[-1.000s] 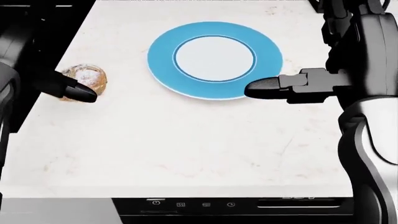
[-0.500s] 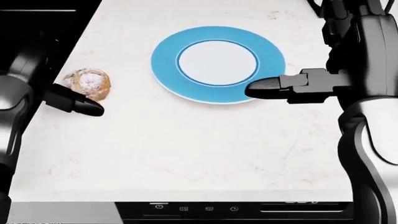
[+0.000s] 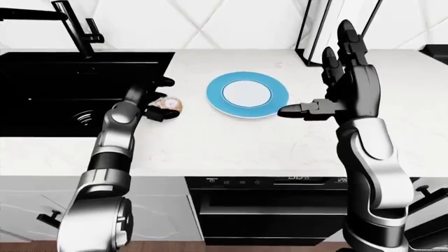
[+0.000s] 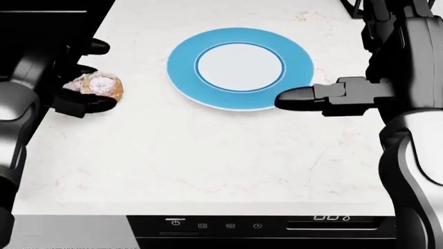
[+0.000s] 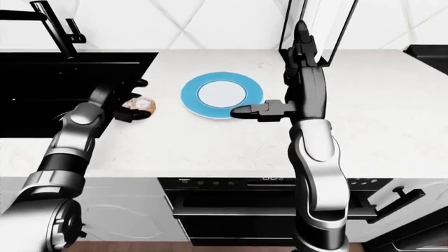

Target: Place the pastries on the plates.

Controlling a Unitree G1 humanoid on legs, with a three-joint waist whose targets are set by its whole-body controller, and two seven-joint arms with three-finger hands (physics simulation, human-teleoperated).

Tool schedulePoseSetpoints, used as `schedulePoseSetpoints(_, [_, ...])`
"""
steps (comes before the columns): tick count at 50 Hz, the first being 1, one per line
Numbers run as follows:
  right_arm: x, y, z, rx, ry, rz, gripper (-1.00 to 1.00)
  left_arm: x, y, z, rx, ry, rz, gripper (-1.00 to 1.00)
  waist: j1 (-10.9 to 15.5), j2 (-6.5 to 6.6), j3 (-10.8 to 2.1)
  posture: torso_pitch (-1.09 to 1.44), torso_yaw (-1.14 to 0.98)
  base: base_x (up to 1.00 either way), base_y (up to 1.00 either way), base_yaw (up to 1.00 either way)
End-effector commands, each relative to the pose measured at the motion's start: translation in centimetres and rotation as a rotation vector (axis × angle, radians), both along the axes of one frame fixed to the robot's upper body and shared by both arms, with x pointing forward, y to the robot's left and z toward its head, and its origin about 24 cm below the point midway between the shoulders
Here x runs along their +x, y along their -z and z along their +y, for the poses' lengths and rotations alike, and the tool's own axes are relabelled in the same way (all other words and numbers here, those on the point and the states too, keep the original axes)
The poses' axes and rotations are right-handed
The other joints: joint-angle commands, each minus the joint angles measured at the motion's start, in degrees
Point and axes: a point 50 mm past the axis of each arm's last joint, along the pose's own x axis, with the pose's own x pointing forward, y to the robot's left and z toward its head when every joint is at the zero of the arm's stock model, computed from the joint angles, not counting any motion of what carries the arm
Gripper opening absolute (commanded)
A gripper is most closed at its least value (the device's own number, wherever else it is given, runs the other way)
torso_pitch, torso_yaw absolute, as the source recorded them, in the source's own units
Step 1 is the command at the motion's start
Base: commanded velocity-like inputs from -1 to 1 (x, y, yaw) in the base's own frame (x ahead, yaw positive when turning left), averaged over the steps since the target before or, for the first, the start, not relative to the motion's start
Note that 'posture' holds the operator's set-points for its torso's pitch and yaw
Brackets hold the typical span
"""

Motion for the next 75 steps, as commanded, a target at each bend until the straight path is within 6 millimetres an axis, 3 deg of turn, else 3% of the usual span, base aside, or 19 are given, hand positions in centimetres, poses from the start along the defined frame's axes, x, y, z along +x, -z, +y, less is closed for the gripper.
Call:
schedulePoseSetpoints(1, [-0.6, -1.5, 0.0, -0.008, 0.002, -0.085, 1.00, 0.2, -1.7, -0.3, 0.007, 0.025, -0.049, 0.13, -0.1, 0.02, -1.30, 0.00, 0.00, 0.00, 0.00, 0.00])
schedulePoseSetpoints(13, [-0.8, -1.4, -0.1, -0.006, 0.002, -0.086, 1.00, 0.2, -1.6, -0.8, 0.016, 0.043, -0.046, -0.10, -0.1, 0.16, -1.61, 0.00, 0.00, 0.00, 0.00, 0.00])
schedulePoseSetpoints(15, [-0.8, -1.4, -0.1, -0.006, 0.001, -0.086, 1.00, 0.2, -1.8, -0.8, 0.019, 0.044, -0.048, -0.31, -0.1, 0.16, -1.65, 0.00, 0.00, 0.00, 0.00, 0.00])
schedulePoseSetpoints(19, [-0.9, -1.5, -0.1, -0.005, 0.001, -0.087, 1.00, 0.2, -2.1, -1.0, 0.021, 0.049, -0.051, -0.34, -0.1, 0.15, -1.70, 0.00, 0.00, 0.00, 0.00, 0.00])
schedulePoseSetpoints(25, [-0.9, -1.5, -0.1, -0.001, 0.002, -0.089, 1.00, 0.4, -3.0, -1.6, 0.029, 0.063, -0.069, -0.47, -0.1, 0.13, -1.59, 0.00, 0.00, 0.00, 0.00, 0.00])
schedulePoseSetpoints(27, [-0.9, -1.5, -0.1, -0.002, 0.001, -0.089, 1.00, 0.5, -3.4, -1.8, 0.029, 0.068, -0.076, -0.62, -0.1, 0.09, -1.55, 0.00, 0.00, 0.00, 0.00, 0.00])
schedulePoseSetpoints(35, [-1.3, -1.9, -0.3, 0.002, 0.005, -0.099, 1.00, 1.2, -5.6, -3.2, 0.026, 0.100, -0.115, -0.70, -0.1, -0.24, -1.17, 0.00, 0.00, 0.00, 0.00, 0.00])
schedulePoseSetpoints(42, [-1.6, -2.0, -0.4, 0.000, 0.011, -0.101, 1.00, 1.9, -7.3, -4.5, 0.023, 0.128, -0.149, -1.00, -0.1, -0.64, -0.86, 0.00, 0.00, 0.00, 0.00, 0.00])
schedulePoseSetpoints(58, [-2.6, -2.6, -1.1, -0.001, 0.036, -0.115, 1.00, 2.6, -11.7, -9.2, 0.000, 0.215, -0.257, -1.00, 0.0, -1.41, -0.62, 0.00, 0.00, 0.00, 0.00, 0.00])
schedulePoseSetpoints(69, [-3.4, -3.6, -1.4, -0.005, 0.051, -0.134, 1.00, 2.3, -13.4, -13.3, -0.078, 0.257, -0.336, -1.00, 0.2, -1.98, -0.48, 0.00, 0.00, 0.00, 0.00, 0.00])
schedulePoseSetpoints(75, [-3.9, -3.9, -1.7, -0.007, 0.065, -0.142, 1.00, 2.2, -13.3, -14.9, -0.109, 0.268, -0.345, -1.00, 0.2, -2.19, -0.46, 0.00, 0.00, 0.00, 0.00, 0.00])
